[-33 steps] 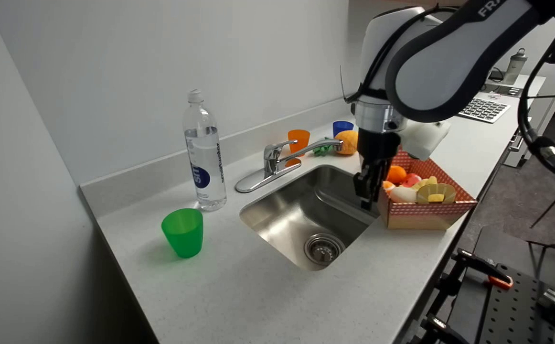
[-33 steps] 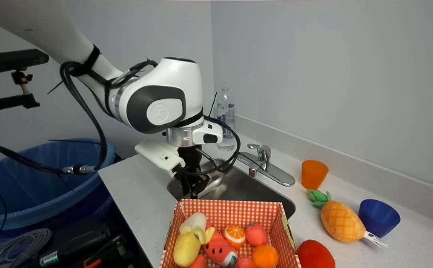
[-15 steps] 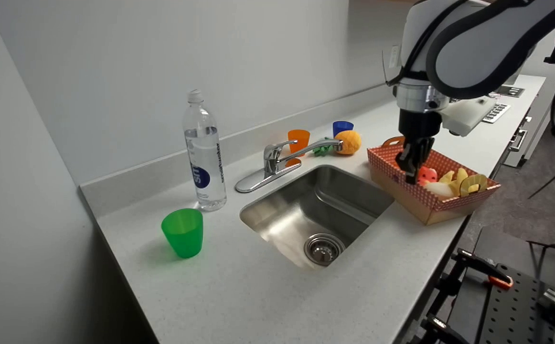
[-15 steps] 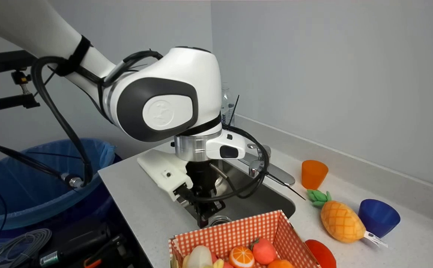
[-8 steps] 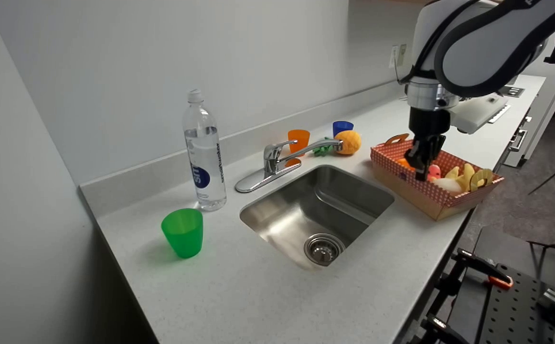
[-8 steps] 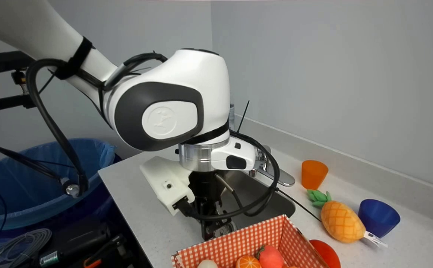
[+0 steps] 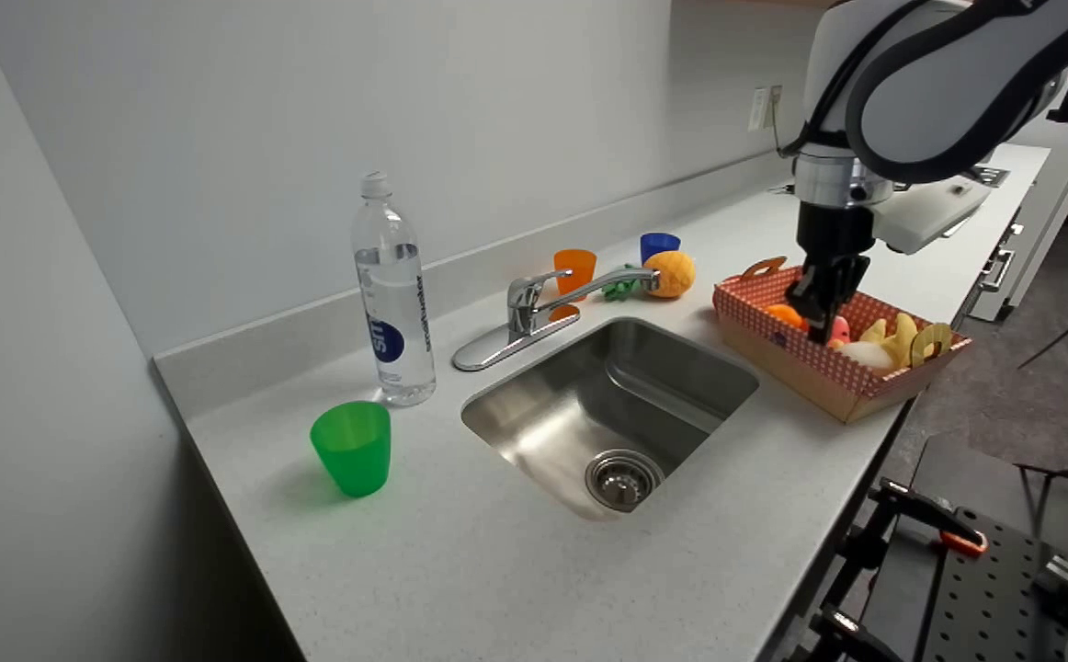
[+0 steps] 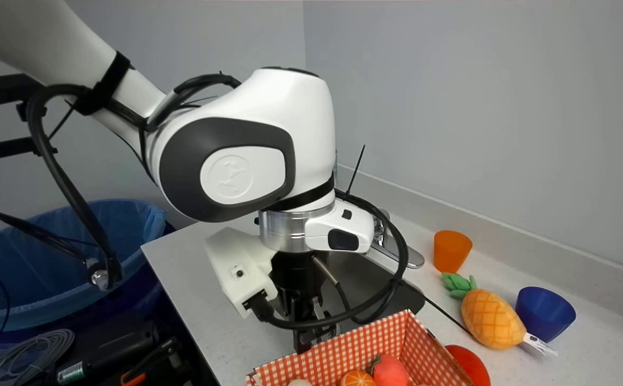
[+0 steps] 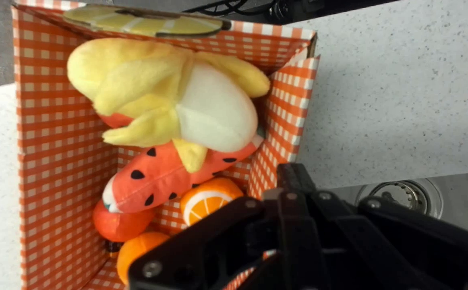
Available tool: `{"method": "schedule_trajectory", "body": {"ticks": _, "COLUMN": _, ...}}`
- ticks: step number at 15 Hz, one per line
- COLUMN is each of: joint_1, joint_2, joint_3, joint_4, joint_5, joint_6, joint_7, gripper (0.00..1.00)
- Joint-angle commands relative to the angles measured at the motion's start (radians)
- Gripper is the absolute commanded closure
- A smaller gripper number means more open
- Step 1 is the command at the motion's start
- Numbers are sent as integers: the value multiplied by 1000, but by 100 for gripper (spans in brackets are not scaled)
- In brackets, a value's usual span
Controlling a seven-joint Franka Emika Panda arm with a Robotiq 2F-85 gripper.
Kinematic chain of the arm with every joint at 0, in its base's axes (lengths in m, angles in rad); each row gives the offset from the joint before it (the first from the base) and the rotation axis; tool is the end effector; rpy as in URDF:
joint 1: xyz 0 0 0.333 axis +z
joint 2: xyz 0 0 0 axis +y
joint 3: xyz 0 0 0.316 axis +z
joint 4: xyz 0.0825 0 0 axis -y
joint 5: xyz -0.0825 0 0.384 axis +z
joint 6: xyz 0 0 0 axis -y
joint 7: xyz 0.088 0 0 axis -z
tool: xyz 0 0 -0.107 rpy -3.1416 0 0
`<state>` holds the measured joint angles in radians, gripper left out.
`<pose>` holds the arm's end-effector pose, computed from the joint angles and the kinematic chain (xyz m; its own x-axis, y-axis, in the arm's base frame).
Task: Move the box to the right
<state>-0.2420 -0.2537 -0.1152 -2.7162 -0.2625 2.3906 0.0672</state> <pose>0.3619 -0.1349 0.2991 0.9718 -0.2237 -0.0744 -0.2119 -0.9672 0.1401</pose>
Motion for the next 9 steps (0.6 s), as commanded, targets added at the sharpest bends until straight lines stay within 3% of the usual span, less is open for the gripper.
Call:
{"method": "schedule_trajectory", "body": {"ticks": 1, "joint_1": -6, "joint_2": -60, "joint_3": -4, "joint_4": -27, "joint_5": -19, "joint_6": -13, "joint_7": 32, "gripper": 100}}
{"method": "schedule_trajectory", "body": {"ticks": 5, "joint_1": 11, "joint_2": -133, "joint_3": 10, "joint_4": -83, "joint_5": 1, "joint_6": -28, "joint_7": 24, "gripper": 100}}
{"method": "schedule_trajectory", "body": {"ticks": 6, "joint_1": 23, "joint_2": -102, "joint_3": 16, "joint_4": -28, "joint_5": 19, "joint_6": -61, "joint_7": 14, "gripper": 100}}
{"method": "schedule_trajectory", "body": {"ticks": 9, "joint_1": 40, "joint_2": -142, "joint_3": 30, "joint_4": -32, "joint_5": 39, "joint_6": -122, "joint_7": 12, "gripper": 100}}
